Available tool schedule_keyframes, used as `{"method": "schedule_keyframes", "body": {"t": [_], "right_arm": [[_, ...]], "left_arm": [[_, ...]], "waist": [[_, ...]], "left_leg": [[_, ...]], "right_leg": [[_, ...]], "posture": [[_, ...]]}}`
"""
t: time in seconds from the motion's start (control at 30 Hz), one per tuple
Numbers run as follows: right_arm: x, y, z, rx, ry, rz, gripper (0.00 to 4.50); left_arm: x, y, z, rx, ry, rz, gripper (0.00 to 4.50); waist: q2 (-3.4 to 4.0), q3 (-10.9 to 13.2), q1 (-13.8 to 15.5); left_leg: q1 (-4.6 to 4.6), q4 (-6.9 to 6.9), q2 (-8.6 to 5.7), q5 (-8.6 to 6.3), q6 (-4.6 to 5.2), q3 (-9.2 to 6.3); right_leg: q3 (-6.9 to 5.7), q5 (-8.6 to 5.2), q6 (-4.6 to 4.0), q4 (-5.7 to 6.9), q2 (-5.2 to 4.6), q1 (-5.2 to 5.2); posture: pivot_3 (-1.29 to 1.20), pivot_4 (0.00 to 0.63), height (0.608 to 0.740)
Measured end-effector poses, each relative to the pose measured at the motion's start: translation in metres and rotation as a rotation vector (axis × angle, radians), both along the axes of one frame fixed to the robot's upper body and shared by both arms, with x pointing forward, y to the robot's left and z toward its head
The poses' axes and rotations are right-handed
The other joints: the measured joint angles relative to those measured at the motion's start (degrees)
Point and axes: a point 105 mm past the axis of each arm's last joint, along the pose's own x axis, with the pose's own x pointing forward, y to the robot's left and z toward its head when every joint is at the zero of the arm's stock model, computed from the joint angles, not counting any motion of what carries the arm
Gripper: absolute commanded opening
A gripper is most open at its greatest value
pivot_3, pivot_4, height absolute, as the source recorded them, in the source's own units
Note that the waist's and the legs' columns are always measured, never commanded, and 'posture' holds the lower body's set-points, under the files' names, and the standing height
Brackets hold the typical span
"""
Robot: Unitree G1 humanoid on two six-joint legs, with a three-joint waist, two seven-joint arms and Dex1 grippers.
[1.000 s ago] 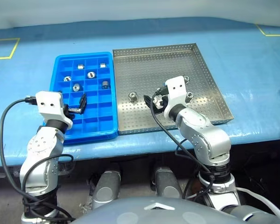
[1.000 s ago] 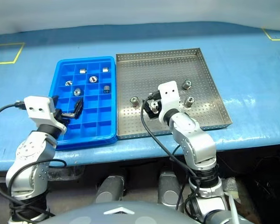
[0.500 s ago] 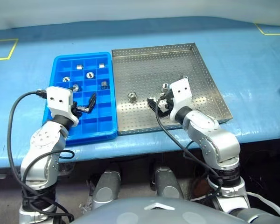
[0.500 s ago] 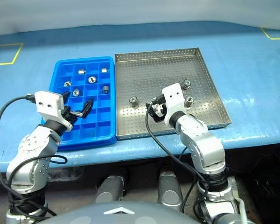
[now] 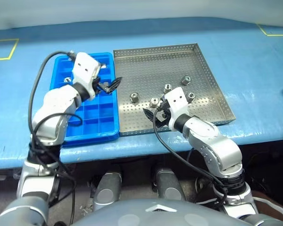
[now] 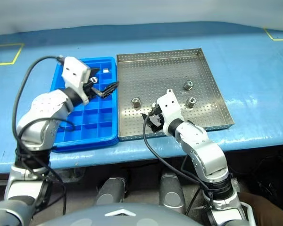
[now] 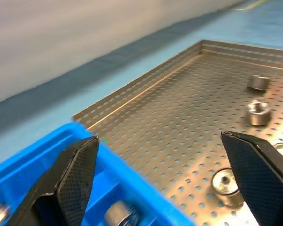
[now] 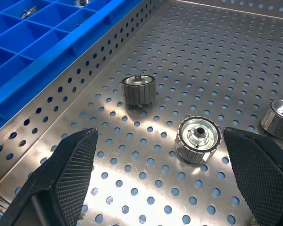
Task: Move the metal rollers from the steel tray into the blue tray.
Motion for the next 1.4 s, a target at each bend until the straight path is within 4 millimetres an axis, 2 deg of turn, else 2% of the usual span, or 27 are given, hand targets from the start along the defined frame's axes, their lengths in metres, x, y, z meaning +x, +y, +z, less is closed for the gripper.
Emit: {"method": "schedule_keyframes", "body": {"t": [0.2,0.37,0.53,0.67,0.77,0.97,1.1,1.2,1.33,1.4], "right_arm": [[-0.002,0.007,-0.002,-0.002,0.003,0.01,4.46],[-0.006,0.009,-0.008,0.013,0.024,0.002,4.46],[-0.007,0.011,-0.007,0.034,0.02,-0.01,4.46],[-0.006,0.011,-0.007,0.037,0.012,-0.018,4.46],[-0.005,0.011,-0.006,0.042,0.007,-0.032,4.5],[-0.005,0.011,-0.005,0.048,-0.003,-0.047,4.5],[-0.004,0.012,-0.004,0.055,-0.005,-0.051,4.5],[-0.001,0.015,0.0,0.058,-0.019,-0.045,4.5],[0.005,0.023,0.008,0.071,-0.044,-0.022,4.5],[0.005,0.033,0.011,0.083,-0.053,0.015,4.5]], "left_arm": [[0.012,-0.025,-0.028,0.262,0.143,-0.292,4.5],[0.015,-0.032,-0.05,0.387,0.223,-0.405,4.5],[0.023,-0.026,-0.073,0.548,0.256,-0.409,4.5],[0.034,-0.027,-0.073,0.624,0.217,-0.389,4.5],[0.037,-0.029,-0.08,0.643,0.219,-0.384,3.87],[0.035,-0.031,-0.087,0.639,0.246,-0.404,1.9],[0.035,-0.029,-0.086,0.615,0.247,-0.391,1.85],[0.04,-0.021,-0.076,0.521,0.201,-0.295,1.85],[0.049,0.005,-0.036,0.268,0.054,-0.028,1.85],[0.041,0.03,-0.016,0.113,-0.045,0.145,1.85]], "waist": [[0.0,0.0,-1.4],[0.0,0.0,-2.1],[-0.01,0.0,-2.4],[-0.01,0.0,-2.5],[-0.01,0.0,-2.9],[-0.01,0.0,-3.5],[-0.01,0.0,-3.5],[-0.02,0.0,-3.8],[-0.02,0.0,-3.7],[0.01,0.0,-3.6]], "left_leg": [[-0.02,-0.1,0.02,-0.03,0.03,0.05],[-0.02,-0.09,0.03,-0.05,0.07,0.09],[0.0,0.0,0.03,-0.05,0.08,0.12],[0.01,0.1,0.02,-0.05,0.08,0.13],[0.04,0.15,0.02,-0.06,0.1,0.22],[0.06,0.2,0.03,-0.08,0.13,0.31],[0.06,0.26,0.03,-0.09,0.15,0.36],[0.03,0.26,0.04,-0.09,0.16,0.39],[0.07,0.21,0.06,-0.09,0.16,0.38],[0.16,0.13,0.07,-0.09,0.16,0.46]], "right_leg": [[0.05,-0.02,0.0,-0.05,0.01,-0.06],[0.09,-0.02,0.01,-0.01,0.01,-0.1],[0.14,0.0,0.06,0.04,0.01,-0.08],[0.16,0.04,0.14,0.05,0.01,-0.02],[0.25,0.07,0.19,0.08,0.01,-0.02],[0.39,0.11,0.25,0.09,0.04,-0.02],[0.46,0.14,0.31,0.11,0.05,-0.02],[0.52,0.15,0.31,0.16,0.07,-0.1],[0.58,0.15,0.3,0.15,0.09,-0.12],[0.68,0.16,0.28,0.11,0.09,-0.11]], "posture": [[-0.08,0.15,0.74],[-0.1,0.15,0.74],[-0.12,0.15,0.74],[-0.13,0.15,0.74],[-0.14,0.15,0.74],[-0.13,0.15,0.74],[-0.1,0.15,0.74],[-0.06,0.15,0.74],[-0.01,0.15,0.74],[0.02,0.15,0.74]]}}
